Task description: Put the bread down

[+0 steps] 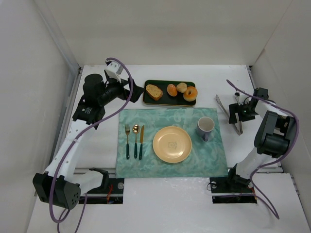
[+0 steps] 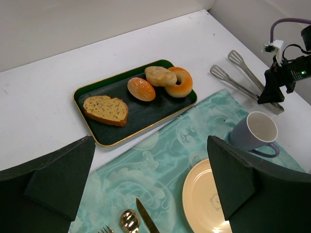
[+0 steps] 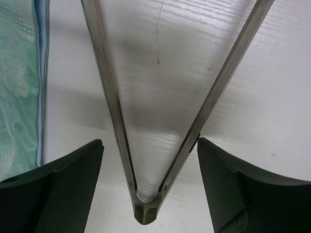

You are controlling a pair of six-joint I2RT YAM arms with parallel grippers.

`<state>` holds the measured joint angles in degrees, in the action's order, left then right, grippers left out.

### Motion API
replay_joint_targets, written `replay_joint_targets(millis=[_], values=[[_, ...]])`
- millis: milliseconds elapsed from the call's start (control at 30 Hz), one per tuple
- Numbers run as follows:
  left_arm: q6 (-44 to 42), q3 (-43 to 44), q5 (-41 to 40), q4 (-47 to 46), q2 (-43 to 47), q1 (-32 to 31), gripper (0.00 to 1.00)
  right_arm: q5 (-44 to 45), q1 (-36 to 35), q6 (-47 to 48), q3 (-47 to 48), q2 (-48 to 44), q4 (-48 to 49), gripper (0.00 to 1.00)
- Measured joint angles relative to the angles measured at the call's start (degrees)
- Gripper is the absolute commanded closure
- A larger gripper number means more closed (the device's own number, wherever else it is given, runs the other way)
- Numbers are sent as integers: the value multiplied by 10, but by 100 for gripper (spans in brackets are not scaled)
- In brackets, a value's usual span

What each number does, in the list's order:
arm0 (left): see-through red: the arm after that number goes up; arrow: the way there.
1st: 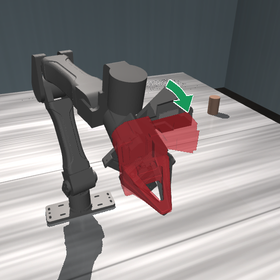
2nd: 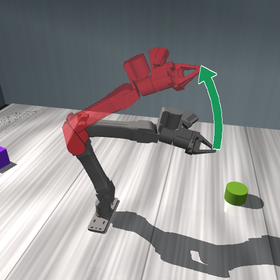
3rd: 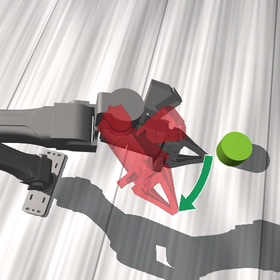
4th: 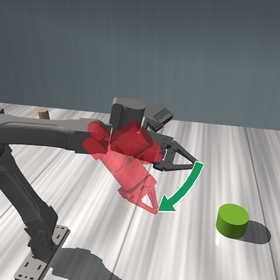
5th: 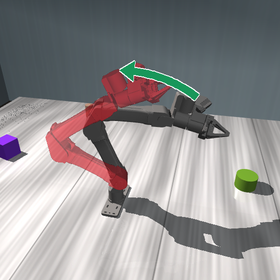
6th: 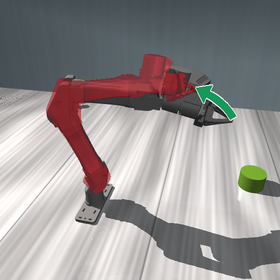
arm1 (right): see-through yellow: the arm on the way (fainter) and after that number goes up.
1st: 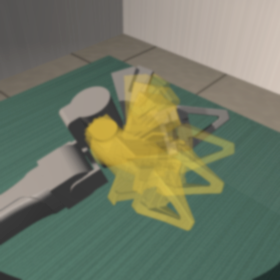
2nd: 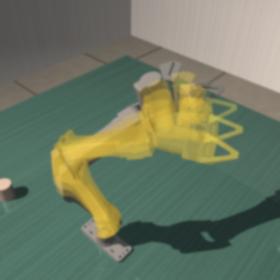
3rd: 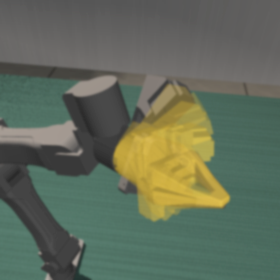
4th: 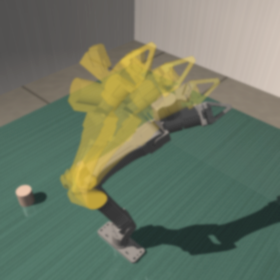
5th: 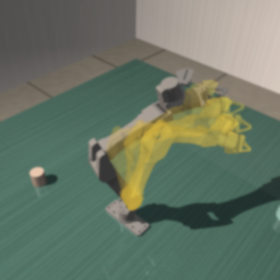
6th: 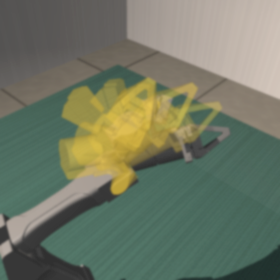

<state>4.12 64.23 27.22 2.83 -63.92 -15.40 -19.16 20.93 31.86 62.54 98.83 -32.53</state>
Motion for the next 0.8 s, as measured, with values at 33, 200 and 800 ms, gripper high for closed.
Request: replay_joint_targets(millis=[33, 200, 800], values=[[0, 0, 0, 0, 0, 0, 0, 2, 0, -1, 1, 2, 0, 17], [0, 0, 0, 0, 0, 0, 0, 12, 0, -6, 4, 3, 0, 17], [0, 0, 0, 0, -5, 0, 0, 43, -20, -8, 12, 18, -3, 18]])
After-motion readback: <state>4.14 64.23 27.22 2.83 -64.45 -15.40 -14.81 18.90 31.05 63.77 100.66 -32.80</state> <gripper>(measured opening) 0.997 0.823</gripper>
